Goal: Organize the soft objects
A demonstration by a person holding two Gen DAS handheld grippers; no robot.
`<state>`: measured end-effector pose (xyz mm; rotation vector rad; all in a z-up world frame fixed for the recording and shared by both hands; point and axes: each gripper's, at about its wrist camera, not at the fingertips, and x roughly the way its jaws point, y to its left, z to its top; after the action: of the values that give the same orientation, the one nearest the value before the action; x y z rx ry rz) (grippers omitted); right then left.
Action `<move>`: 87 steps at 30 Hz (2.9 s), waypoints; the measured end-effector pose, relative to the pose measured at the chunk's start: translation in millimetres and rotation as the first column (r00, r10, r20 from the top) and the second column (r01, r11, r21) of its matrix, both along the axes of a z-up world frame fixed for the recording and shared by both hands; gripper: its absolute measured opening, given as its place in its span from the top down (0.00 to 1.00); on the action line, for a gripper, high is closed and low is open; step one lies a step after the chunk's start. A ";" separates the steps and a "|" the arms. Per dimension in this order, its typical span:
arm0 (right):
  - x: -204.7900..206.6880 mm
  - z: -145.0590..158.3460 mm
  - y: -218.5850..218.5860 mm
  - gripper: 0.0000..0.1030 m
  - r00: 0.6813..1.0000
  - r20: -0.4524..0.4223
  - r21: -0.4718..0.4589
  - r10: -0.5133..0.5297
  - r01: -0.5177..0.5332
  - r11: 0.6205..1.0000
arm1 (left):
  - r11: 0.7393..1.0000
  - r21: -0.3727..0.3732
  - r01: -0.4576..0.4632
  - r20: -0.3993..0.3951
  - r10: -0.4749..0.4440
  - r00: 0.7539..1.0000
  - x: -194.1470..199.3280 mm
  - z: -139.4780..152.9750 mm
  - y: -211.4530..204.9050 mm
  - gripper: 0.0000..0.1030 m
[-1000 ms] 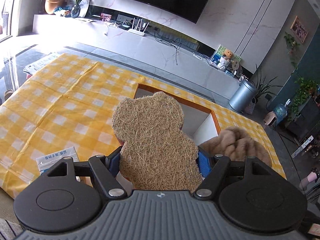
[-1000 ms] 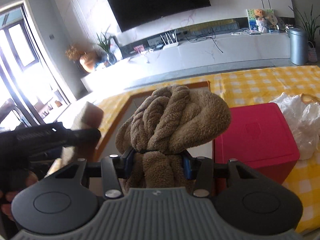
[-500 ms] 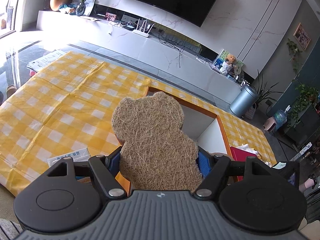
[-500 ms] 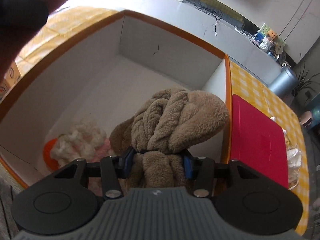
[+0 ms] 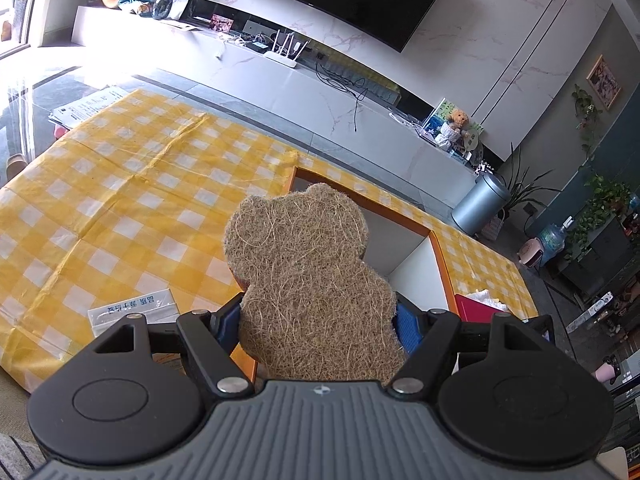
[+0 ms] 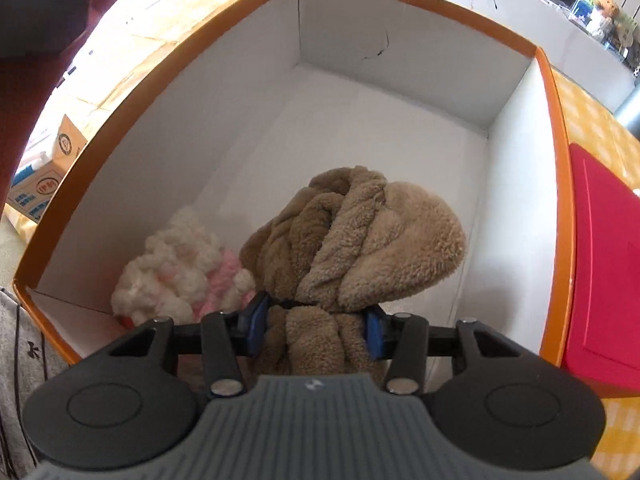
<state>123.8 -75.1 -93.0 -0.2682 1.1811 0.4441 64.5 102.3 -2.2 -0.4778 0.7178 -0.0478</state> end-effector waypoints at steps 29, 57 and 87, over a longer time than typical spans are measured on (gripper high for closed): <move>-55.0 80.0 -87.2 0.02 0.766 0.541 0.194 -0.347 0.288 0.938 | 0.982 0.160 0.095 0.046 -0.104 0.994 14.6 -8.2 -25.0 0.18; -53.6 57.4 -133.4 0.02 0.754 0.390 0.396 -0.528 0.380 0.836 | 0.816 0.540 0.209 -0.153 -0.149 0.977 59.2 -53.9 -94.4 0.13; -47.0 97.4 -167.0 0.02 0.757 0.428 0.384 -0.494 0.343 0.857 | 0.924 0.360 0.126 0.104 -0.174 0.979 22.4 11.2 -79.8 0.05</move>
<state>76.8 -242.1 4.4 0.1369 0.6028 0.1146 86.9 22.5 9.0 -0.0734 0.6123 -0.0926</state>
